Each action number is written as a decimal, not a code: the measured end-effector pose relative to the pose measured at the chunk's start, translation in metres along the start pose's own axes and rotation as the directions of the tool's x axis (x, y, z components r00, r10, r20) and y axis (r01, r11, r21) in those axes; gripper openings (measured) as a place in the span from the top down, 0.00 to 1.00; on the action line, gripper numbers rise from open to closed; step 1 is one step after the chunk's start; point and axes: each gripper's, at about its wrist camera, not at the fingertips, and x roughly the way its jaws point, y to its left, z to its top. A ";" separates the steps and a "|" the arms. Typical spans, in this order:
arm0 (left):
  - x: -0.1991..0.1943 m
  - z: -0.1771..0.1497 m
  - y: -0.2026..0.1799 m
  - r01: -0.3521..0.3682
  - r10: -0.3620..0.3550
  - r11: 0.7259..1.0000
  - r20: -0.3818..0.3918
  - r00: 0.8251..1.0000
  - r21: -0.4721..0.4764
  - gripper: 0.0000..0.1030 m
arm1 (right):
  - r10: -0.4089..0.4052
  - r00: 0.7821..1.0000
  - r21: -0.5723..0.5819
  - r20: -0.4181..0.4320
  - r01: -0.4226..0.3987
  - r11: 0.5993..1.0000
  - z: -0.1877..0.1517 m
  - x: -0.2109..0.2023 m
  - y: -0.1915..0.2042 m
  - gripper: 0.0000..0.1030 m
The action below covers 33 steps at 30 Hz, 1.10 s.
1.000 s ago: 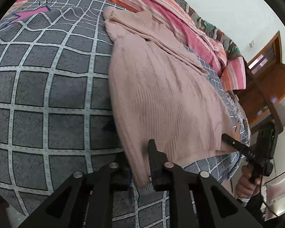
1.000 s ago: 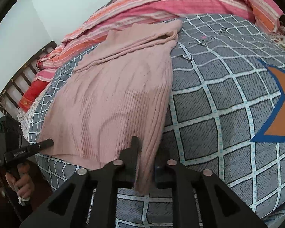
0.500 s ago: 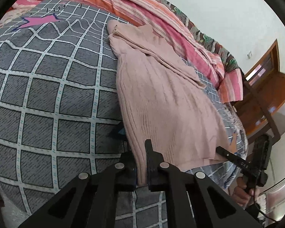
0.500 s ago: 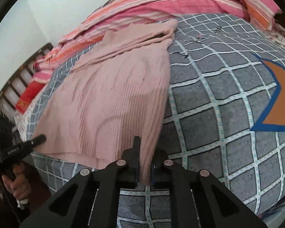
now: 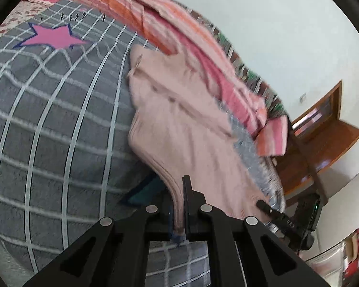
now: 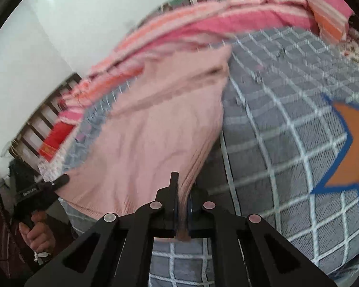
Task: Fold small clothes
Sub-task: 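Lift the hem with both tools and fold it toward the collar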
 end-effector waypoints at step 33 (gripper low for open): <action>0.022 0.123 -0.078 -0.251 0.224 0.956 0.180 0.958 0.148 0.94 | 0.054 0.983 0.064 0.176 -0.066 0.996 0.136 0.003 0.014 0.95</action>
